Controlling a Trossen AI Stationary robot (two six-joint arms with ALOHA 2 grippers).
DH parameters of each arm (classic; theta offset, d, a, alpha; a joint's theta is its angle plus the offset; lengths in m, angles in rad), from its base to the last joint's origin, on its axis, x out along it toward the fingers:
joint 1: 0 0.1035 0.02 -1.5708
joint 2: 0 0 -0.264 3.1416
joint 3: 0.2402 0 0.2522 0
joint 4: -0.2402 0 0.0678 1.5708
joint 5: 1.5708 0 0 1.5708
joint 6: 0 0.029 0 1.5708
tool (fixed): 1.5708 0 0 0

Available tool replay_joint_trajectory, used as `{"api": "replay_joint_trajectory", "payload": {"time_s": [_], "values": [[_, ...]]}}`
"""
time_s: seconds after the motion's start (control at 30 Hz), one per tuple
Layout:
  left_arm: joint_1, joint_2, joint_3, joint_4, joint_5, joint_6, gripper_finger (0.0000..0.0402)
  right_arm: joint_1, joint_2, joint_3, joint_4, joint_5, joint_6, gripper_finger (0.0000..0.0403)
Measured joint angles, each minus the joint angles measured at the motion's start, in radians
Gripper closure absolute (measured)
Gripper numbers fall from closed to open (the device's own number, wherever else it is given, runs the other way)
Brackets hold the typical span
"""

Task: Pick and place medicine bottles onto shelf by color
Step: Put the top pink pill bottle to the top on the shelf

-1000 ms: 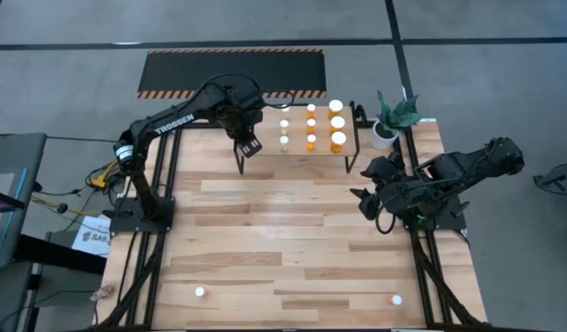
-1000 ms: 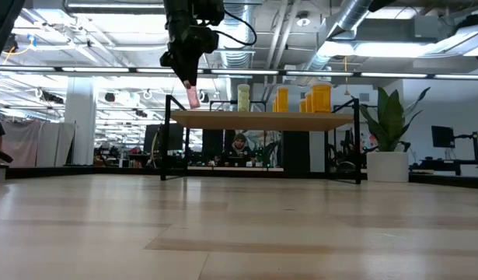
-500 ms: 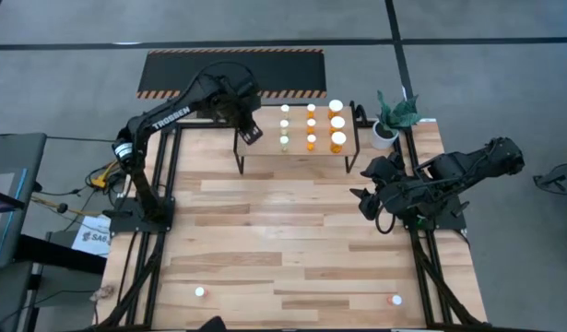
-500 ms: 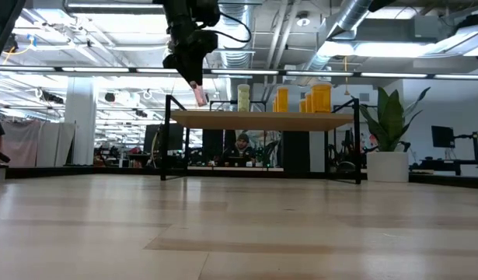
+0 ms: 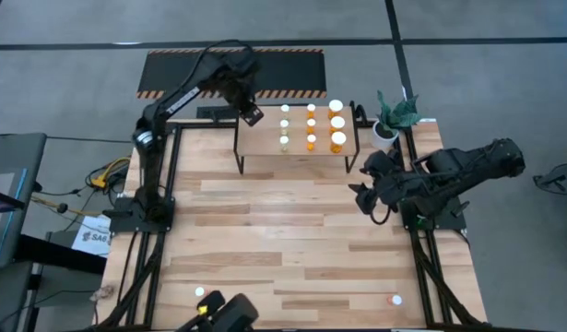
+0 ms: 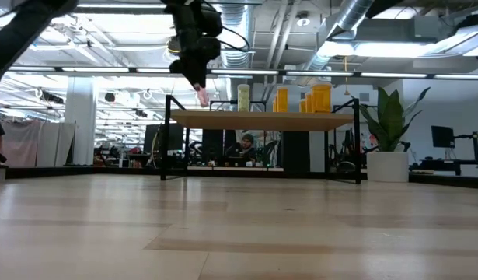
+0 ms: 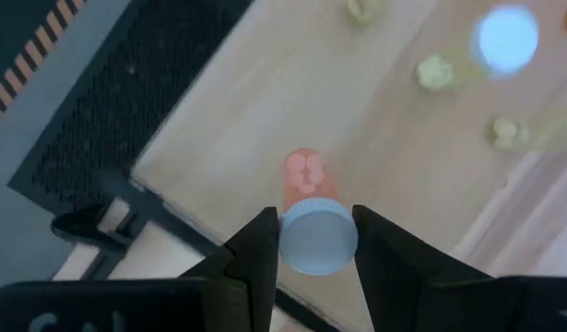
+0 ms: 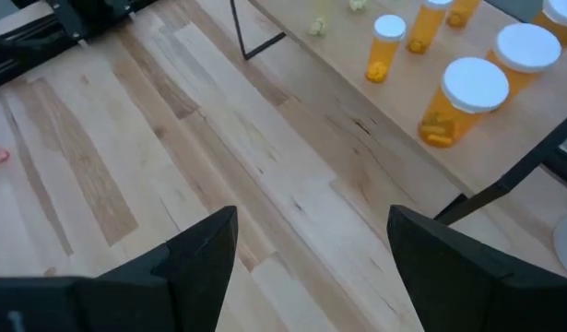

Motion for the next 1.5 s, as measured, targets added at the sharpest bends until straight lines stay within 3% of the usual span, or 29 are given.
{"api": "replay_joint_trajectory", "payload": {"time_s": [0.23,0.63,0.97,1.5], "values": [[0.008,0.068,0.103,-0.007,-0.02,-0.007,0.0291,-0.008,0.0,0.0,0.013,-0.003,-0.001,0.0101],[0.019,0.073,0.092,-0.007,-0.063,-0.01,0.0291,-0.008,0.0,0.0,0.012,-0.003,-0.042,0.0101],[0.022,0.072,0.021,-0.002,-0.065,-0.003,0.0291,-0.008,0.0,0.0,0.012,-0.003,-0.057,0.0101],[0.026,0.072,0.019,0.016,-0.052,-0.008,0.0291,-0.008,0.0,0.0,0.012,-0.003,-0.056,0.0101]]}}
